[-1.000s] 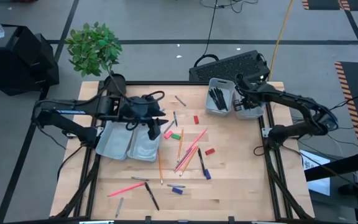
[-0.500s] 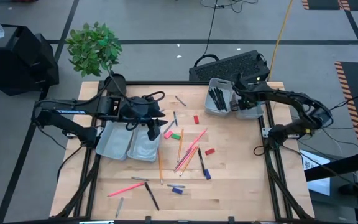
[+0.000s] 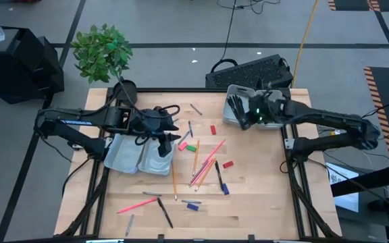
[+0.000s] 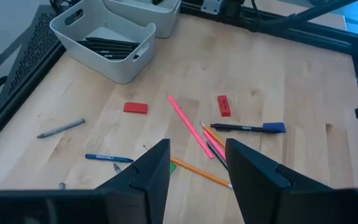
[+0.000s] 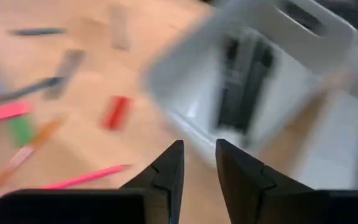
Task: Sort crayons/erasers/pens/pencils in bins
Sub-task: Put the gray crayon into the top right gray bin
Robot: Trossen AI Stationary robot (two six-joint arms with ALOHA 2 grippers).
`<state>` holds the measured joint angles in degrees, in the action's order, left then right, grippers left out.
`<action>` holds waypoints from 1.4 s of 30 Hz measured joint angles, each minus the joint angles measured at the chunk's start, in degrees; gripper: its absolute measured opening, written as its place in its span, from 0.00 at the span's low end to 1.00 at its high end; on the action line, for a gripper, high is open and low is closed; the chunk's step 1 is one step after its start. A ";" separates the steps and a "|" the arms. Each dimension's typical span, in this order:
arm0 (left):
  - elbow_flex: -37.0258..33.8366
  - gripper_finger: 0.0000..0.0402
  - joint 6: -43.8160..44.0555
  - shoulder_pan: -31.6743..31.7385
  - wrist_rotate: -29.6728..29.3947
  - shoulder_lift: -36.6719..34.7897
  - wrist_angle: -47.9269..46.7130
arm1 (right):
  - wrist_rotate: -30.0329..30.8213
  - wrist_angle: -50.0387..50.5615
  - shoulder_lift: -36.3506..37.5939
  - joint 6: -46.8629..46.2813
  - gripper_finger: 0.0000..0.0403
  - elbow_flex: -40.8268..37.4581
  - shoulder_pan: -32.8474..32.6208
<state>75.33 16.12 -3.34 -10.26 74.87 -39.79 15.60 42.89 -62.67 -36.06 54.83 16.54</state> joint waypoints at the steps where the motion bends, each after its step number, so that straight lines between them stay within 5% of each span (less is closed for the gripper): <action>1: 0.00 0.39 0.00 -0.15 0.00 0.00 0.00 | 0.97 -0.32 -0.59 -0.95 0.22 1.30 -3.47; 11: 0.00 0.39 -0.47 -4.08 4.16 -0.02 -0.63 | 9.98 -4.45 -17.91 0.41 0.22 16.34 -33.78; 19: 0.00 0.39 0.64 -10.30 4.40 -0.02 -1.49 | 9.57 -5.16 -38.83 4.07 0.22 30.91 -46.69; 27: 0.00 0.39 2.87 -17.04 4.39 -0.02 -2.05 | 5.10 -8.05 -52.16 2.07 0.22 41.38 -49.94; 42: 0.00 0.39 6.88 -21.65 2.23 -0.02 -2.51 | 2.05 -15.46 -60.88 8.45 0.26 41.66 -46.22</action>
<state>75.33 23.00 -24.99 -8.03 74.85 -42.30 17.65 27.43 -123.54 -27.61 96.49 -29.68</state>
